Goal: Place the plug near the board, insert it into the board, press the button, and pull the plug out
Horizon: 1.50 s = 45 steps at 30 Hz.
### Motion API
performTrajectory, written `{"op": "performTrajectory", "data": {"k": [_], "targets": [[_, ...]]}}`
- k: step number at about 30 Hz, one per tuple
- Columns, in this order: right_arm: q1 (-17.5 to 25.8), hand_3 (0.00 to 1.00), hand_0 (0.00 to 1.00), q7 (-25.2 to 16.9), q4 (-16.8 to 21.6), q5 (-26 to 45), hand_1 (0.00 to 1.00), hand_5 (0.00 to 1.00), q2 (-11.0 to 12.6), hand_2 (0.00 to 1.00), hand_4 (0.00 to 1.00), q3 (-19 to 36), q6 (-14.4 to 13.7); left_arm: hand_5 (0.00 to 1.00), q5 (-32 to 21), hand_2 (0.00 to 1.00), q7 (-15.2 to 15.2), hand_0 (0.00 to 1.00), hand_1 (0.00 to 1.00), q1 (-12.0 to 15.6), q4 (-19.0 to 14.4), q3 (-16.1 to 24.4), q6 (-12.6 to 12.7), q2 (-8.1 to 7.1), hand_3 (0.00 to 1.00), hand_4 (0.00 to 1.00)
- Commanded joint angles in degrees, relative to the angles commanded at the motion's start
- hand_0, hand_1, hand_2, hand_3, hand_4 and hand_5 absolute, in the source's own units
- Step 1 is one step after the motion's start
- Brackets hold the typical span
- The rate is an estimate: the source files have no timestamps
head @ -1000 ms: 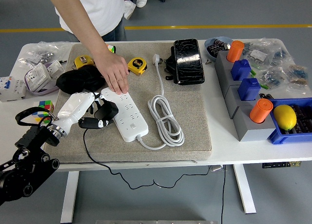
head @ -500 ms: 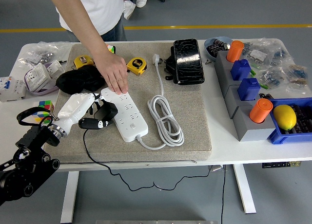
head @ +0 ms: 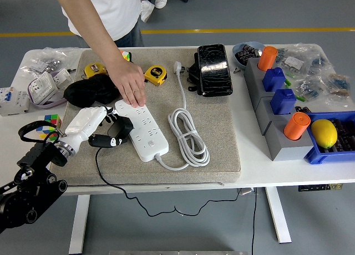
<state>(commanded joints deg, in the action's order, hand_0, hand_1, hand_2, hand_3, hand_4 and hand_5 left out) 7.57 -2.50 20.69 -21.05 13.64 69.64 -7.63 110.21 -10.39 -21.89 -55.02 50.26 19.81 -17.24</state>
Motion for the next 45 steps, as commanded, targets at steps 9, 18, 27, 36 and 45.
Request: {"op": "performTrajectory", "data": {"k": [9,18,27,36,45], "targets": [[0.01,0.518,0.549,-0.01,0.03,-0.02,0.640,0.418,0.00,0.592,0.880,0.02,0.03,0.440,-0.10,0.616,-0.14,0.416,0.610,0.55,-1.62,1.04,-0.21,0.03,0.664,0.998],[0.03,0.517,0.551,-0.04,0.01,-0.03,0.639,0.419,-0.09,0.593,0.881,0.20,0.05,0.465,-2.40,0.654,-2.73,0.441,0.633,4.03,-8.10,3.92,2.10,-0.10,0.686,0.998],[0.19,0.518,0.552,-0.06,-0.05,-0.03,0.639,0.418,-0.28,0.593,0.881,0.05,0.12,0.552,-5.66,0.782,-3.78,0.626,0.758,8.88,-11.20,3.23,8.32,-0.78,0.757,0.998],[-0.09,0.517,0.552,-0.18,0.34,-0.47,0.640,0.418,-0.02,0.593,0.881,0.40,-0.01,0.571,-3.82,0.788,1.71,0.648,0.771,9.16,-9.80,2.59,7.38,-0.58,0.764,0.998],[0.06,0.517,0.552,-0.43,0.29,-0.23,0.640,0.419,0.12,0.593,0.880,0.10,-0.16,0.596,-4.16,0.762,2.05,0.630,0.748,9.76,-11.56,1.85,7.37,-1.11,0.742,0.998]]}}
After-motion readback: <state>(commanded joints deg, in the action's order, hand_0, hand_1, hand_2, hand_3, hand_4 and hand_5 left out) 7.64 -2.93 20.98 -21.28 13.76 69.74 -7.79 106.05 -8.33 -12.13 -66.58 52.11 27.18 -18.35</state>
